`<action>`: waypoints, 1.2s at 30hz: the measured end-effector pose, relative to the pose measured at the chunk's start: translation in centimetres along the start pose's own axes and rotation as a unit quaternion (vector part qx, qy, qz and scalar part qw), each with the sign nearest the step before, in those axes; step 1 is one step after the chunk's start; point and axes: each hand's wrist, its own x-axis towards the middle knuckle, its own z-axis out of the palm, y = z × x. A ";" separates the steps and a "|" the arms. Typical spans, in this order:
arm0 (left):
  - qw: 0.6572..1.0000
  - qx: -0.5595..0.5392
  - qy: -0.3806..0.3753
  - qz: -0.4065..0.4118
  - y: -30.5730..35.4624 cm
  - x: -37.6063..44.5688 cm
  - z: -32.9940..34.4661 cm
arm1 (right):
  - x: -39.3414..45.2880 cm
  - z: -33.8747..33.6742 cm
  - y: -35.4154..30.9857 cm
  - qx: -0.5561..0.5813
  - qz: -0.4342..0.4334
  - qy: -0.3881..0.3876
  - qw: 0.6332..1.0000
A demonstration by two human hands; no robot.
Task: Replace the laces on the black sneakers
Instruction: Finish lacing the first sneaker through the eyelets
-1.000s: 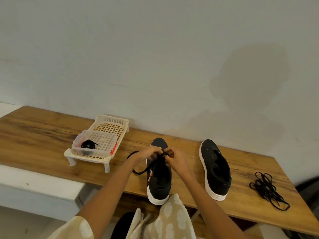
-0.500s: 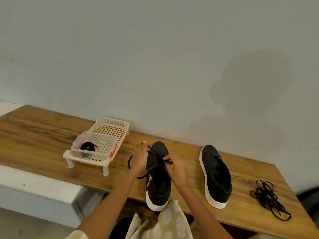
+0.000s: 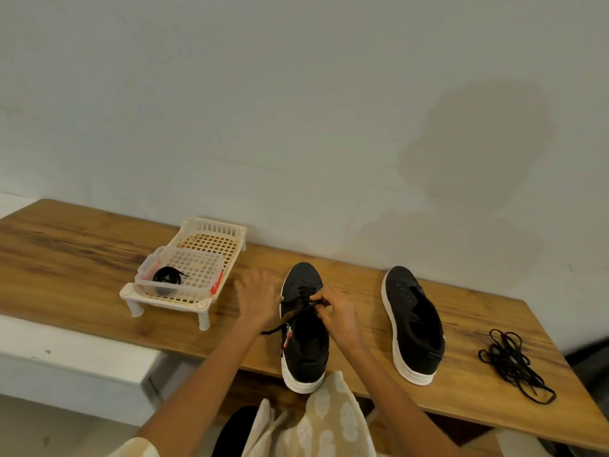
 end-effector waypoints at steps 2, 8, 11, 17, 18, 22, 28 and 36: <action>0.986 -0.082 0.020 0.143 0.8 -0.2 -1.1 | 0.1 -0.1 0.0 -0.003 -0.014 -0.007 1.000; 0.862 -0.345 -0.262 0.263 1.4 0.4 -4.3 | 0.3 -1.0 0.4 -0.026 -0.040 -0.039 0.998; 0.873 -0.327 -0.255 0.258 1.6 1.1 -4.1 | 0.6 -1.0 0.4 -0.022 -0.027 -0.044 0.998; 0.848 -0.353 -0.330 0.219 1.5 2.0 -4.3 | 0.7 -1.9 0.5 0.023 0.022 -0.029 0.999; 0.835 -0.353 -0.359 0.223 1.3 2.1 -4.4 | 0.6 -2.0 0.6 0.031 0.033 -0.028 0.999; 0.804 -0.350 -0.422 0.231 0.7 2.4 -4.7 | 0.7 -1.9 1.0 0.082 0.078 -0.013 0.993; 0.773 -0.373 -0.481 0.180 0.0 2.3 -4.1 | -1.1 -0.9 0.6 0.302 0.230 0.015 0.925; 0.878 -0.287 -0.296 0.243 1.3 1.3 -5.0 | -1.0 -4.2 0.2 0.481 0.294 0.140 0.814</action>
